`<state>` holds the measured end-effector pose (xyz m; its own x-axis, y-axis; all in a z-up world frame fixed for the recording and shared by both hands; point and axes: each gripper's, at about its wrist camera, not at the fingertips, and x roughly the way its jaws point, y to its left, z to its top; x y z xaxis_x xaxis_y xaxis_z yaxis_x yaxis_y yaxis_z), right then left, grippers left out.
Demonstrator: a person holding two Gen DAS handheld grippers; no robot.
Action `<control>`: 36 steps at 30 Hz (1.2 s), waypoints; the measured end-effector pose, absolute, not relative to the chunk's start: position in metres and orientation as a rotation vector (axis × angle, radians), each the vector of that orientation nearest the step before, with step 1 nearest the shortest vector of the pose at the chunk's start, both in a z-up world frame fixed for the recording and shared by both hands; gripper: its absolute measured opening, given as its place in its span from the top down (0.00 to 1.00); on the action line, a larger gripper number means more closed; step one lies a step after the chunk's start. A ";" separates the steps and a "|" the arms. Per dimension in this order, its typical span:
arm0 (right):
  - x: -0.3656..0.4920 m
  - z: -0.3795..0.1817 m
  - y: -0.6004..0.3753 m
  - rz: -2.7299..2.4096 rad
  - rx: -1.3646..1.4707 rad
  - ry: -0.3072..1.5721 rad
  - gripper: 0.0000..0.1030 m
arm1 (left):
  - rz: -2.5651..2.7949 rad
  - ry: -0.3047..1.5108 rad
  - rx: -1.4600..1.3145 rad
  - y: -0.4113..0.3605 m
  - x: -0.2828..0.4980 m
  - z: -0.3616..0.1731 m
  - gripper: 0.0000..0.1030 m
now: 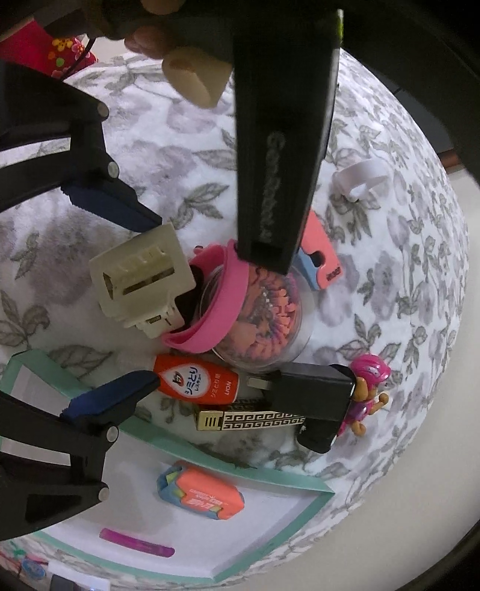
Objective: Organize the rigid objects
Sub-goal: 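Grasp the pink-blue carrot knife with the left gripper while the right grasps the cream clip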
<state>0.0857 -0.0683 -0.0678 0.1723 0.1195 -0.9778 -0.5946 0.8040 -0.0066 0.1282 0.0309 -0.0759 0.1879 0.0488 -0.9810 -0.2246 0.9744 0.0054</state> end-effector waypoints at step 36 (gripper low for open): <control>0.099 -0.031 -0.098 0.590 -0.293 1.262 0.43 | 0.156 1.248 -0.237 0.040 0.139 -0.043 0.51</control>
<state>0.0993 -0.0978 -0.0313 0.1829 0.2544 -0.9497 -0.5660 0.8171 0.1099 0.1387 0.0405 -0.0429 0.3109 -0.0119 -0.9504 -0.2457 0.9649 -0.0925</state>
